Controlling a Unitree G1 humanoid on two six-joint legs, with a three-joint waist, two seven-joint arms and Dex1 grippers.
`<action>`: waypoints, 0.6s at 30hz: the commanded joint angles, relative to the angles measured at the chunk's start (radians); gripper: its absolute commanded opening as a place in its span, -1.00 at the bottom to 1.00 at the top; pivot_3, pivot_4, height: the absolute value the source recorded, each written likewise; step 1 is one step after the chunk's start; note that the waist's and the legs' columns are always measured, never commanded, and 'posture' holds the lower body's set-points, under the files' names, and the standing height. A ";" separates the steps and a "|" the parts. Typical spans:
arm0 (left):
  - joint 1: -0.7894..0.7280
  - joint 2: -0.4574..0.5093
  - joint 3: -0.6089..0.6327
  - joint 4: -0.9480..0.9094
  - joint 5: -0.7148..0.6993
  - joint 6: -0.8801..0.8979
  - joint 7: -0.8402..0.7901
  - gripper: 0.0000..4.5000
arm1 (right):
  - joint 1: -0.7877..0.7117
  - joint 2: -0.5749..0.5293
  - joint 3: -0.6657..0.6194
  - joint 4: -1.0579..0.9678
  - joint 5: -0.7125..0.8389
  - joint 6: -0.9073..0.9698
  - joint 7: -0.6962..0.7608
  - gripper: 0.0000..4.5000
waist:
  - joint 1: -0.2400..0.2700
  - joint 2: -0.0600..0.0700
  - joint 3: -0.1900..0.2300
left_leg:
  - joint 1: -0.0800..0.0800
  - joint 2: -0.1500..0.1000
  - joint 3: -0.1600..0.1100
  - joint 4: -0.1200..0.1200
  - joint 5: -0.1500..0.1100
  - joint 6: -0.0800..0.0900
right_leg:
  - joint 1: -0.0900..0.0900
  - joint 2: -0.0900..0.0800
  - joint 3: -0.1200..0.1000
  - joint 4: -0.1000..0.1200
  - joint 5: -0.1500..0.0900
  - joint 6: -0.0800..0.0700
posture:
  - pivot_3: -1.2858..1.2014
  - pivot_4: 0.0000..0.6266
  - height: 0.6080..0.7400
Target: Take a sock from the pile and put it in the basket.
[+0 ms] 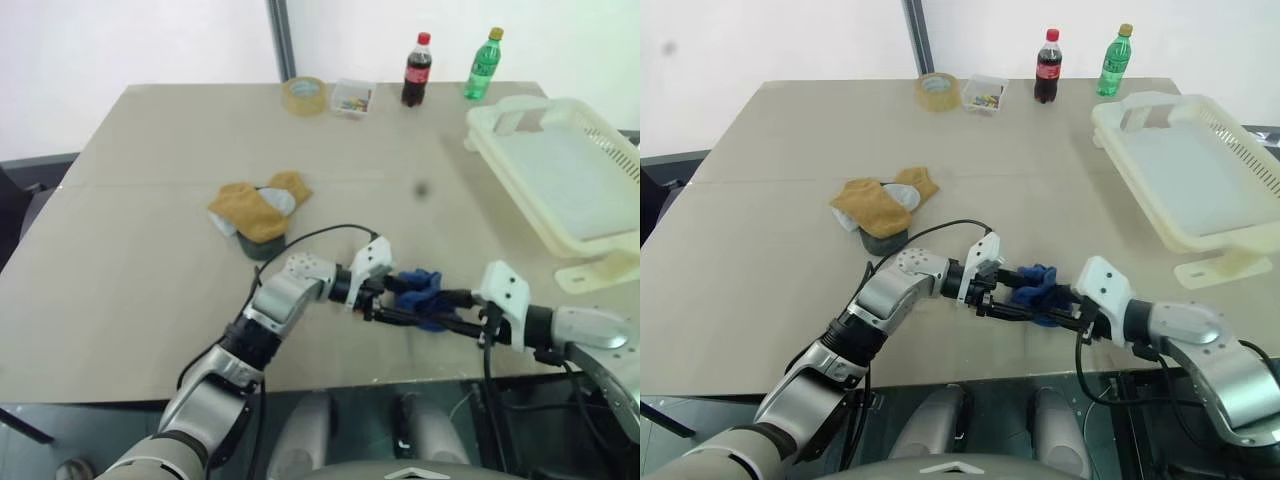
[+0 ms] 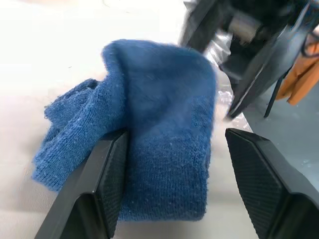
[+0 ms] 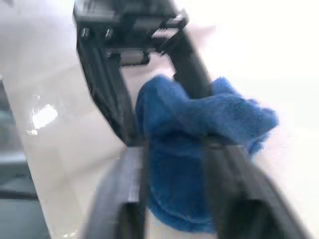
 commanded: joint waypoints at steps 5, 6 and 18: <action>0.034 0.053 -0.013 0.000 0.052 -0.085 -0.033 0.47 | -0.153 0.157 -0.046 -0.009 0.192 0.211 -0.194 0.65 | -0.005 0.001 -0.001 | 0.000 0.001 0.000 0.000 0.000 0.000 | 0.000 0.001 0.000 0.000 0.000 0.000 | 0.03 -0.52 1.00; 0.036 0.055 -0.010 0.000 0.053 -0.091 -0.033 0.47 | -0.174 0.173 -0.025 0.013 0.178 0.215 -0.214 0.65 | -0.005 0.001 -0.001 | 0.000 0.001 0.000 0.000 0.000 0.000 | 0.000 0.001 0.000 0.000 0.000 0.000 | 0.03 -0.52 1.00; 0.081 0.092 0.058 -0.082 0.042 -0.100 0.013 0.47 | -0.162 0.059 0.227 0.196 -0.018 0.172 -0.186 0.65 | -0.002 0.001 -0.001 | -0.001 0.000 0.001 0.000 0.000 0.000 | -0.001 0.000 0.001 0.000 0.000 0.000 | 0.03 -0.52 1.00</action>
